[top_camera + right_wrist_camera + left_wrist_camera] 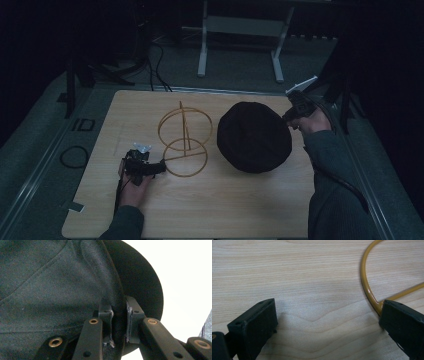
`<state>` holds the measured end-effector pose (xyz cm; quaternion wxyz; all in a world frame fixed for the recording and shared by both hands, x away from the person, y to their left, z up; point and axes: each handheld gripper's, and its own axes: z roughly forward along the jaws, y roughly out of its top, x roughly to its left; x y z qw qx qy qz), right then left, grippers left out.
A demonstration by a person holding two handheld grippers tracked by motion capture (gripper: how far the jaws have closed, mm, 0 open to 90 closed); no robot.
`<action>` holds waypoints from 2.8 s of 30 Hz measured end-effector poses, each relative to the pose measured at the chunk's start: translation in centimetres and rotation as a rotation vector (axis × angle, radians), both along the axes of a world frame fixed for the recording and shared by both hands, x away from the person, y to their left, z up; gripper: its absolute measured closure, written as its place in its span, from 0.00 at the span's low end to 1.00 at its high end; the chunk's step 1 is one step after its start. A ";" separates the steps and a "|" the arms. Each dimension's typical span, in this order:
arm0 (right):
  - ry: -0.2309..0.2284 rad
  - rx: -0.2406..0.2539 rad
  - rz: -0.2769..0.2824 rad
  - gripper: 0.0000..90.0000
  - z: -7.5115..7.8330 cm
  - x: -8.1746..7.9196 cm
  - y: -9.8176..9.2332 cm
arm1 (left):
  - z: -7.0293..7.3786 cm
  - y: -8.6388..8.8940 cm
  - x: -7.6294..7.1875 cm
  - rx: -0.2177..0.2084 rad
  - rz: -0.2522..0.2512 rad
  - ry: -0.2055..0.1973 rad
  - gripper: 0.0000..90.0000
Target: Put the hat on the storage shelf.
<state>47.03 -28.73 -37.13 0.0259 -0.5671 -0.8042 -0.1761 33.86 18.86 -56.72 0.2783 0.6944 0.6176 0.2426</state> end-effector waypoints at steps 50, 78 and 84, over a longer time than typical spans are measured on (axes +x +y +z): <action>-0.057 0.123 -0.012 0.87 6.3 0.6 2.0 | 0.0 0.0 0.0 -0.001 -0.004 -0.001 0.01; -0.069 0.132 0.014 0.87 8.4 1.0 5.8 | 0.0 0.0 0.0 -0.001 -0.005 0.000 0.01; -0.071 0.120 0.030 0.87 8.7 1.1 6.9 | 0.0 0.0 0.0 -0.001 -0.005 0.000 0.01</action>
